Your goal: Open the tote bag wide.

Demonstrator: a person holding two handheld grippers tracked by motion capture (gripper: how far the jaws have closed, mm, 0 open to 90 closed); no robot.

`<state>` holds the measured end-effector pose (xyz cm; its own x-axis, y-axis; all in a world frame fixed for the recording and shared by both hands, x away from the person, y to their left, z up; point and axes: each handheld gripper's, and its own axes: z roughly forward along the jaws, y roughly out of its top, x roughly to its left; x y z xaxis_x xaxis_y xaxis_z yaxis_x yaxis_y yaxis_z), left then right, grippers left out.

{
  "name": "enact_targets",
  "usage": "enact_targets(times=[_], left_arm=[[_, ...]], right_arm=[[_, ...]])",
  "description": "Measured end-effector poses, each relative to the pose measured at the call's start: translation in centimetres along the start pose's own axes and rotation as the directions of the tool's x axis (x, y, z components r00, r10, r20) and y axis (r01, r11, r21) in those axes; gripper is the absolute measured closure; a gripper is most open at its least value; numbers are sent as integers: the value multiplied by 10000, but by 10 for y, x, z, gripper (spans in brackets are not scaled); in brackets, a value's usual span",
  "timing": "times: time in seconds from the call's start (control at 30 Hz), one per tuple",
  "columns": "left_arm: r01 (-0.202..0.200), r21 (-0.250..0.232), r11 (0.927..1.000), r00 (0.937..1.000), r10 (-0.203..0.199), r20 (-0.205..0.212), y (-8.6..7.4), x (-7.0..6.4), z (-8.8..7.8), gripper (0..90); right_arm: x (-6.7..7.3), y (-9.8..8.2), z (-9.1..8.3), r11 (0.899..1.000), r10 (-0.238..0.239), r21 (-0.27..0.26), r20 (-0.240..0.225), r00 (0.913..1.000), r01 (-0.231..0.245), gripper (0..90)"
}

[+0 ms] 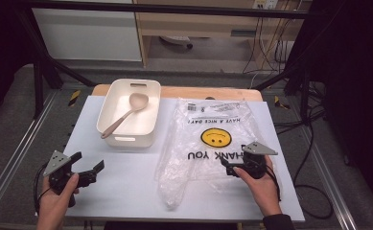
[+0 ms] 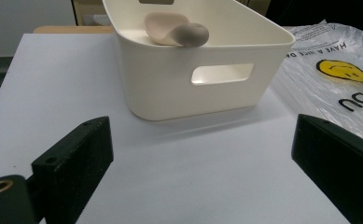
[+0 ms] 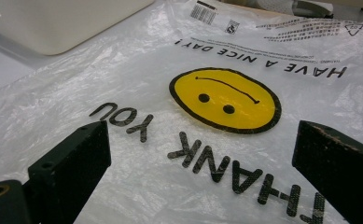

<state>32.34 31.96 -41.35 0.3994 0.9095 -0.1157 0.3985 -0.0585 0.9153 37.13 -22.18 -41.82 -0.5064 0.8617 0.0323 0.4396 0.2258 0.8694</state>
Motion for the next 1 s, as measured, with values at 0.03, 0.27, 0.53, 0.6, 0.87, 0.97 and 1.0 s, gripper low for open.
enact_targets(times=[0.03, 0.27, 0.53, 0.6, 0.87, 0.97, 1.0], left_arm=[[0, 0, 10000, 10000, 0, 0, 0, 0, 0, 53], [26, 92, 10000, 10000, -25, -25, -1, 1, 0, 53], [183, 98, 9998, 9995, -180, -264, -1, 3, -2, 54], [191, 103, 9998, 9995, -188, -262, -1, 3, -2, 54], [230, 132, 9996, 9991, -225, -369, -2, 4, -1, 54], [259, 171, 9995, 9988, -251, -421, -3, 5, 0, 55], [259, 171, 9995, 9988, -251, -421, -3, 5, 0, 55]], right_arm=[[0, 0, 0, 10000, 0, 0, 0, 10000, 0, 55], [-2, 2, -6, 10000, -15, 38, 291, 9996, 14, 60], [-19, 7, -41, 9971, 608, -502, 760, 9953, -570, 56], [-25, 7, -49, 9961, 684, -618, 929, 9933, -628, 58], [-58, 26, -66, 9909, 1135, -870, 1258, 9855, -1030, 74], [-74, 32, -62, 9923, 1040, -821, 1527, 9828, -922, 75], [-74, 32, -62, 9923, 1040, -821, 1527, 9828, -922, 75]])
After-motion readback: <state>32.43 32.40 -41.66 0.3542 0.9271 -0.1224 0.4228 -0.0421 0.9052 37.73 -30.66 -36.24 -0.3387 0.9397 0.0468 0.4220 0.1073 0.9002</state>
